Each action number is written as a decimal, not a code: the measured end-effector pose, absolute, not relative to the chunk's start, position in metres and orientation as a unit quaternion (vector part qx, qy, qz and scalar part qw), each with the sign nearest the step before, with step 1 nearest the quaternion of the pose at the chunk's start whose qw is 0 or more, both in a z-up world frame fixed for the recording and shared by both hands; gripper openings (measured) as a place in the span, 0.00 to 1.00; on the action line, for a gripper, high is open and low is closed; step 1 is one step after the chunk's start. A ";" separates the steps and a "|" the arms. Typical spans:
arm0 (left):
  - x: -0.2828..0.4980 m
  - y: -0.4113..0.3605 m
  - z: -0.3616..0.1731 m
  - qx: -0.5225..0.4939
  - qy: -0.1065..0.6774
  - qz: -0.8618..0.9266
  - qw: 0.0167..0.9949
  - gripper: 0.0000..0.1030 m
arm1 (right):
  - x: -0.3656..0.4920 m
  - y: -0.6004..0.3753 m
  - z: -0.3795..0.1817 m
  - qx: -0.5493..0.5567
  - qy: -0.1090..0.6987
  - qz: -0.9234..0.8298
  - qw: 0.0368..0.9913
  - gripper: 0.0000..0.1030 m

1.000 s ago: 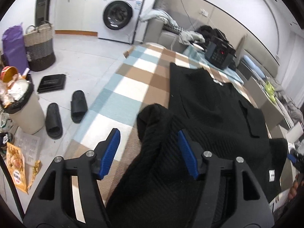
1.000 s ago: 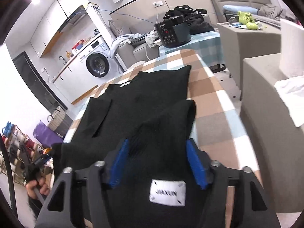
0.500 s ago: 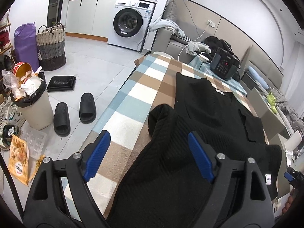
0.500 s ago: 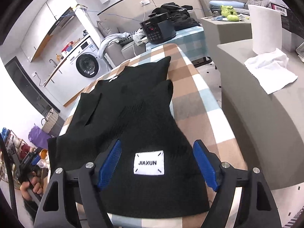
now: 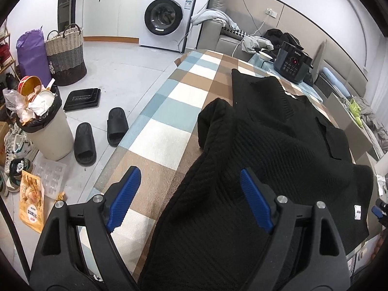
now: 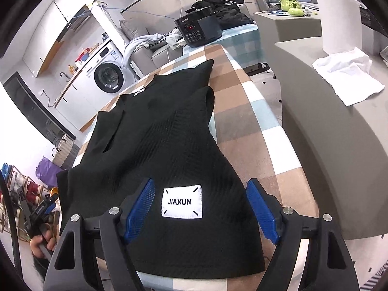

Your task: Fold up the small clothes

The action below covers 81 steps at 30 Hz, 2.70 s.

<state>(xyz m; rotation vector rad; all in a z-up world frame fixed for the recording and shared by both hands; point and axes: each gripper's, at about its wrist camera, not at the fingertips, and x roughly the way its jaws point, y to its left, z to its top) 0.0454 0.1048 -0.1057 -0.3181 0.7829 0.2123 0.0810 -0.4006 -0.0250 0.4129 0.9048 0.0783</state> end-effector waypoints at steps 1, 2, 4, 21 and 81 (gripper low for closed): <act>0.047 0.105 -0.108 -0.156 0.381 0.102 0.905 0.79 | 0.082 -0.400 -0.025 0.196 0.436 0.037 0.878 0.77; 0.049 0.106 -0.109 -0.156 0.384 0.101 0.905 0.79 | 0.083 -0.400 -0.026 0.195 0.437 0.036 0.877 0.77; 0.053 0.107 -0.112 -0.153 0.390 0.100 0.903 0.79 | 0.084 -0.399 -0.028 0.193 0.440 0.035 0.877 0.77; 0.069 0.103 -0.137 -0.143 0.426 0.085 0.889 0.78 | 0.118 -0.393 -0.045 0.154 0.467 0.044 0.870 0.75; 0.156 0.103 -0.116 -0.174 0.382 0.074 0.904 0.62 | 0.180 -0.419 -0.049 0.245 0.415 0.038 0.875 0.57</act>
